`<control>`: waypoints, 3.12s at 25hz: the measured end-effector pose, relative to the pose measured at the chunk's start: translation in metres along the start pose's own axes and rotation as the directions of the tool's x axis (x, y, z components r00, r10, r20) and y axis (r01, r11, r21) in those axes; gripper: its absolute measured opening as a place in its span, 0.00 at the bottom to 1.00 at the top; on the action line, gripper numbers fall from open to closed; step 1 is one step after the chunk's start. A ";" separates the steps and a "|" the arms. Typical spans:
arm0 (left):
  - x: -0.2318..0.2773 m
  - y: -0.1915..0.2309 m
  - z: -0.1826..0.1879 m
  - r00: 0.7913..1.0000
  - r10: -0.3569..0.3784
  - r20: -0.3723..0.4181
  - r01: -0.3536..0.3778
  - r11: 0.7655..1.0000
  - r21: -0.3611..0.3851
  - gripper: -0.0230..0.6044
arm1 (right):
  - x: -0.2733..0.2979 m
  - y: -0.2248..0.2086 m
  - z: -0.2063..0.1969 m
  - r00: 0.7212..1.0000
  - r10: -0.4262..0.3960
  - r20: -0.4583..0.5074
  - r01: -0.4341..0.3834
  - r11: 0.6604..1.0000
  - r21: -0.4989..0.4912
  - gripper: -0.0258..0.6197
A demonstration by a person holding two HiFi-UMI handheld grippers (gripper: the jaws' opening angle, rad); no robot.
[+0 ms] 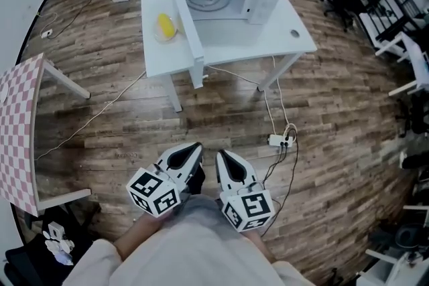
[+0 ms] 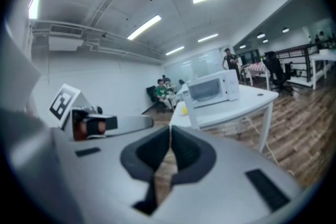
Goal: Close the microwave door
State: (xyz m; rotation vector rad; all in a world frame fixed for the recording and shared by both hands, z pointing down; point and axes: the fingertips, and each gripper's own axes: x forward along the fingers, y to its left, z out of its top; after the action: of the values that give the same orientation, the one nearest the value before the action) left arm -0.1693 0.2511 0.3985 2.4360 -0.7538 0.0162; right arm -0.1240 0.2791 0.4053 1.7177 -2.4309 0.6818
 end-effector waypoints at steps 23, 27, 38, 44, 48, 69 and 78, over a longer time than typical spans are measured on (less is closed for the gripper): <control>0.056 0.087 0.078 0.997 -0.036 0.062 0.037 0.999 -0.015 0.06 | 0.099 -0.034 0.047 0.998 -0.055 -0.001 0.055 0.998 -0.041 0.08; 0.061 0.092 0.079 0.998 -0.044 0.042 0.044 0.999 -0.009 0.06 | 0.106 -0.035 0.050 0.999 -0.048 -0.005 0.048 0.998 -0.039 0.08; 0.075 0.117 0.102 0.997 0.014 0.069 -0.015 1.000 0.008 0.06 | 0.142 -0.046 0.079 1.000 0.008 0.014 -0.007 0.997 -0.074 0.08; 0.089 0.132 0.107 0.997 0.040 0.062 -0.039 0.999 -0.008 0.06 | 0.160 -0.057 0.084 0.999 0.044 0.003 -0.043 0.997 -0.066 0.08; 0.100 0.143 0.108 0.997 0.066 0.045 -0.066 0.998 -0.012 0.06 | 0.173 -0.068 0.092 0.998 0.068 0.000 -0.067 0.996 -0.064 0.08; 0.139 0.184 0.129 0.981 0.189 0.041 -0.185 0.980 -0.071 0.06 | 0.231 -0.119 0.130 0.989 0.138 -0.042 -0.140 0.989 -0.049 0.08; 0.147 0.196 0.129 0.972 0.235 0.010 -0.234 0.968 -0.086 0.06 | 0.243 -0.142 0.132 0.989 0.139 -0.057 -0.140 0.990 -0.013 0.08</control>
State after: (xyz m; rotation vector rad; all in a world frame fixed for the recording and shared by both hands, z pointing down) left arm -0.1674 -0.0250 0.4216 2.2579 -1.0277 0.0507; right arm -0.0586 -0.0252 0.4080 1.5115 -2.5291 0.7115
